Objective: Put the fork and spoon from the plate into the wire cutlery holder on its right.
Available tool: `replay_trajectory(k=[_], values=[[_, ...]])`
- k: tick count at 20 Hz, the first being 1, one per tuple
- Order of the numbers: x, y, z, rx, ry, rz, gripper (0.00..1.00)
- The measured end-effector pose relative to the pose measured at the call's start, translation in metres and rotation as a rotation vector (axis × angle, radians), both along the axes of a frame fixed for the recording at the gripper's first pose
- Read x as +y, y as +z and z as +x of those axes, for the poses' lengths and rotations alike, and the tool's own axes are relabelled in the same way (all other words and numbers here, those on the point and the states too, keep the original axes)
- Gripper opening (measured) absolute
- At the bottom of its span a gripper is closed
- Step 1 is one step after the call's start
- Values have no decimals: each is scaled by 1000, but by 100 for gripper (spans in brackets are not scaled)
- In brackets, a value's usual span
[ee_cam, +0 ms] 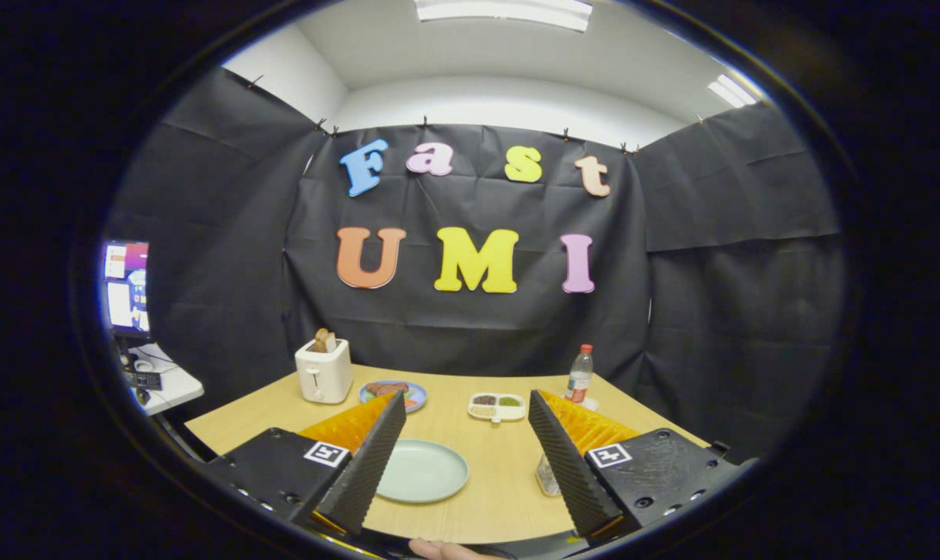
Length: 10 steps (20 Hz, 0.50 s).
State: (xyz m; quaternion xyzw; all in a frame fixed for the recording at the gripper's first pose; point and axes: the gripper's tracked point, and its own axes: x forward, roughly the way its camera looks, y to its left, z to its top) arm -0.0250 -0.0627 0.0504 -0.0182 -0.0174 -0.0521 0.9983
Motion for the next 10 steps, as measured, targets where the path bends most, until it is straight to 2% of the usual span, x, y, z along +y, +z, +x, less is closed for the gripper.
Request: replay_trajectory(k=[10], values=[[-9, -10, 2, 23, -12, 16, 95]])
